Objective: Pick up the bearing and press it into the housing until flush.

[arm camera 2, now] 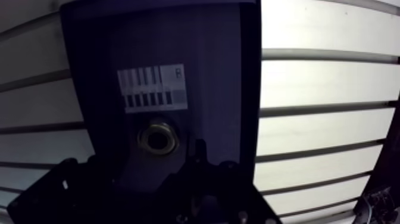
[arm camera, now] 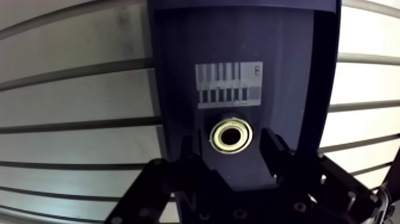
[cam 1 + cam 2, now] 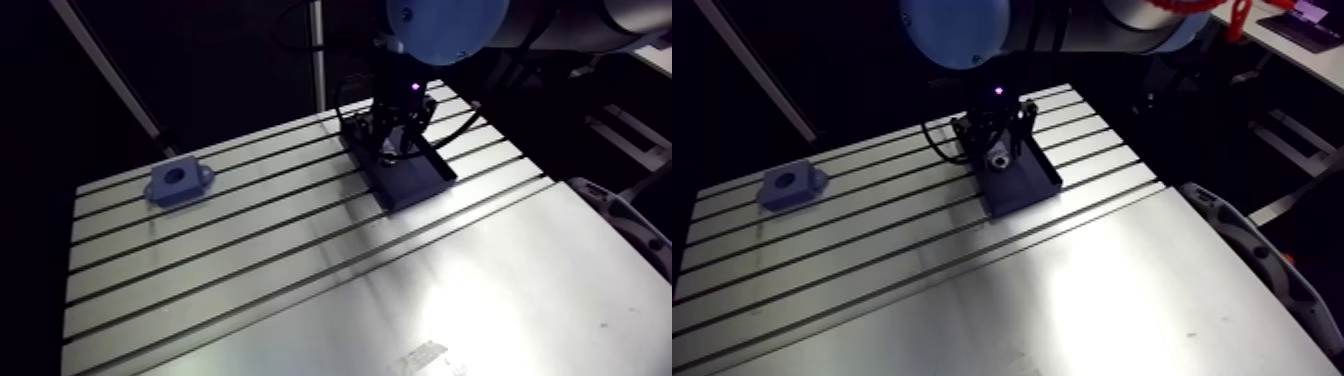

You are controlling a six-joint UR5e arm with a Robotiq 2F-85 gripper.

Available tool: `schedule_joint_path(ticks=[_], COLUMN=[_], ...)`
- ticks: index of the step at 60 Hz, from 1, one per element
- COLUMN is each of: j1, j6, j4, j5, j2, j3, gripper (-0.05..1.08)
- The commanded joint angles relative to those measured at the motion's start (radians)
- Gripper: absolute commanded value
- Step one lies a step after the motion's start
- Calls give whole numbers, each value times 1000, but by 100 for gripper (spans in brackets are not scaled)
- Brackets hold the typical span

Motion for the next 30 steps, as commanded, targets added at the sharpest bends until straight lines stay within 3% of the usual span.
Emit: schedule_joint_path(ticks=[1, 30], j1=[0, 0], j6=[-2, -2], j4=[-2, -9], j5=[0, 0], j2=[8, 9], j3=[-1, -4], gripper=[39, 42])
